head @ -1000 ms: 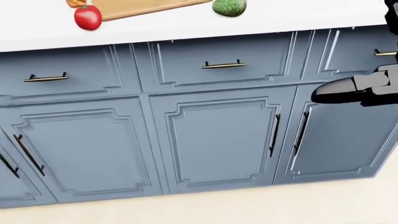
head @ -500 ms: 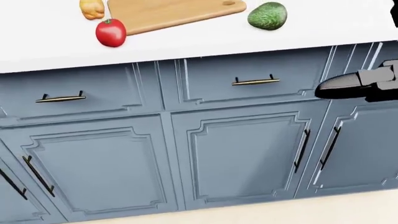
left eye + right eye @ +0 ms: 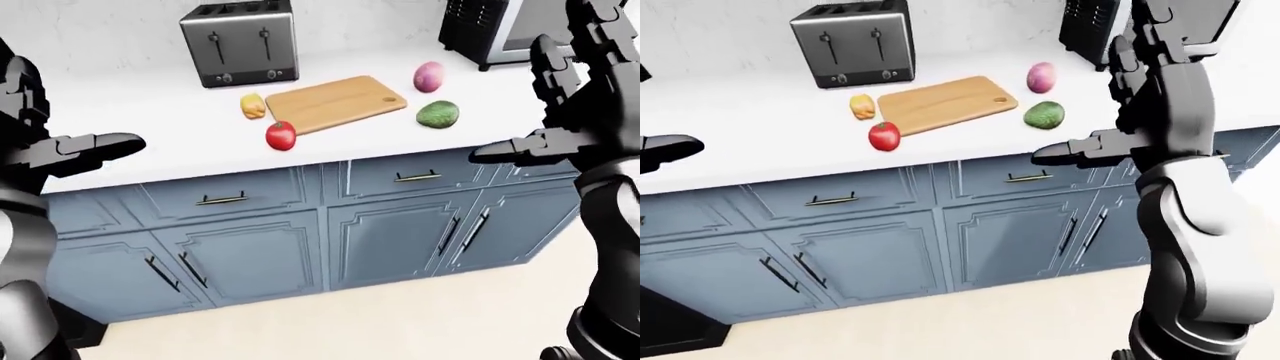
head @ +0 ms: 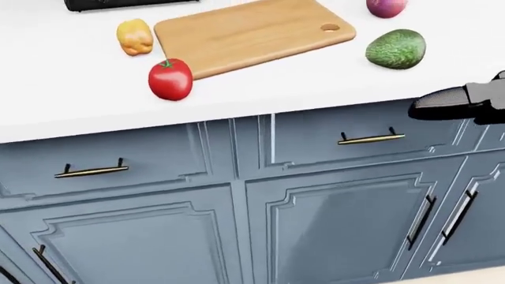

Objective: Place the avocado, onion, tomato and bell pepper on the cutting board.

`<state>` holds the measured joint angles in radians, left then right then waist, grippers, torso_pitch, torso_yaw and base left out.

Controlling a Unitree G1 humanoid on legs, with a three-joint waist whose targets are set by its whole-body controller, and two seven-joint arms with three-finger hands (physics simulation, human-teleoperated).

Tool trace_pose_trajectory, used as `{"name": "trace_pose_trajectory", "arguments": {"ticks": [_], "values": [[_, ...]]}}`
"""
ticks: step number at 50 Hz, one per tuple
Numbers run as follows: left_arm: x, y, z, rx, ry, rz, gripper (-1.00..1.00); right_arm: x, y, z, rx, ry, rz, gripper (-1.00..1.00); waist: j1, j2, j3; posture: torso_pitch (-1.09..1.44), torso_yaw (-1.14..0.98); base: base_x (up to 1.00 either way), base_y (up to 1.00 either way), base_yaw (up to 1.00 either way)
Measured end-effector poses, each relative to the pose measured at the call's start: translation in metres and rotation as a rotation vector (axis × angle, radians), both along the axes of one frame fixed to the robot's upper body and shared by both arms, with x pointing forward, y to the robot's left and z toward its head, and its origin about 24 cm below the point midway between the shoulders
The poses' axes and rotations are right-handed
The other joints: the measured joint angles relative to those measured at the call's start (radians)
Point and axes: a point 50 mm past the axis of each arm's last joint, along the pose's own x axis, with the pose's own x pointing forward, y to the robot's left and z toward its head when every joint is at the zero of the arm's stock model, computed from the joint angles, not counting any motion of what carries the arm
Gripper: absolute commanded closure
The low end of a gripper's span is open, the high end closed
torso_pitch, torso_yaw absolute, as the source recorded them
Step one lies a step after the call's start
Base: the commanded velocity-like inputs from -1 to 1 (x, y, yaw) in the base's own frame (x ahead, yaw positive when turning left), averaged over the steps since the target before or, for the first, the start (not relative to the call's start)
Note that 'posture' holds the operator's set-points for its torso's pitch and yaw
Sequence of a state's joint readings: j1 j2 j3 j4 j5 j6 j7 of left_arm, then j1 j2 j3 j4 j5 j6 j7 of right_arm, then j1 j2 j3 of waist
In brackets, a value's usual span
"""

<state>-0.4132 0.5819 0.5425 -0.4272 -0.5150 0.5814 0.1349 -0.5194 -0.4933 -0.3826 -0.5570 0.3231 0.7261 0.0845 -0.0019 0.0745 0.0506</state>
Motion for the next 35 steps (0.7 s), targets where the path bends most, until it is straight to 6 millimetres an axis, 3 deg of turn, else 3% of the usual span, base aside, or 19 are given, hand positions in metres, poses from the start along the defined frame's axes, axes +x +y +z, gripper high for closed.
{"name": "trace_pose_trajectory", "arguments": {"ticks": [3,12,13,15,18,21,24,25,27,29,35], "values": [[0.001,0.003,-0.003,-0.008,0.023,0.014,-1.00,0.002,0.001,-0.003,-0.002,0.028,0.013,-1.00,0.009,-0.010,0.005,0.00,0.00,0.26,0.29,0.00],[-0.001,0.001,0.004,0.009,-0.011,0.007,-1.00,-0.003,-0.003,0.007,-0.003,-0.031,-0.010,-1.00,0.019,-0.123,-0.001,0.00,0.00,0.26,0.28,0.00],[-0.001,-0.001,0.002,0.004,-0.010,0.000,-1.00,-0.003,-0.005,0.006,0.000,-0.024,-0.015,-1.00,0.010,-0.110,0.003,0.00,0.00,0.26,0.28,0.00],[0.003,-0.003,-0.004,0.000,0.017,-0.018,-1.00,-0.001,-0.008,0.000,0.013,0.007,-0.030,-1.00,-0.001,-0.115,0.009,0.00,0.00,0.25,0.28,0.00],[0.005,-0.003,-0.006,-0.003,0.038,-0.025,-1.00,0.001,-0.009,-0.001,0.016,0.021,-0.040,-1.00,-0.007,-0.114,-0.005,0.00,0.00,0.26,0.28,0.00],[0.000,-0.002,0.002,0.009,0.001,-0.015,-1.00,-0.003,-0.009,0.006,0.009,-0.015,-0.039,-1.00,-0.013,-0.073,-0.002,0.00,0.00,0.23,0.24,0.00],[-0.002,-0.003,0.007,0.020,-0.029,-0.010,-1.00,-0.004,-0.008,0.008,0.007,-0.029,-0.037,-1.00,-0.018,-0.010,-0.005,0.00,0.00,0.23,0.24,0.00],[-0.003,-0.001,0.008,0.020,-0.031,-0.005,-1.00,-0.003,-0.007,0.007,0.012,-0.026,-0.028,-1.00,-0.010,-0.006,-0.006,0.00,0.00,0.22,0.24,0.00],[-0.002,0.002,0.002,0.001,-0.006,0.010,-1.00,0.000,-0.003,0.000,0.013,0.010,-0.002,-1.00,0.005,-0.005,0.008,0.00,0.00,0.22,0.23,0.00],[-0.001,0.004,-0.002,-0.009,0.019,0.019,-1.00,0.002,-0.002,-0.003,0.012,0.035,0.010,-1.00,0.012,-0.009,0.005,0.00,0.00,0.23,0.23,0.00],[-0.004,0.002,0.006,0.010,-0.017,0.010,-1.00,-0.004,-0.006,0.007,0.006,-0.022,-0.016,-1.00,0.014,-0.074,0.000,0.00,0.00,0.23,0.22,0.00]]}}
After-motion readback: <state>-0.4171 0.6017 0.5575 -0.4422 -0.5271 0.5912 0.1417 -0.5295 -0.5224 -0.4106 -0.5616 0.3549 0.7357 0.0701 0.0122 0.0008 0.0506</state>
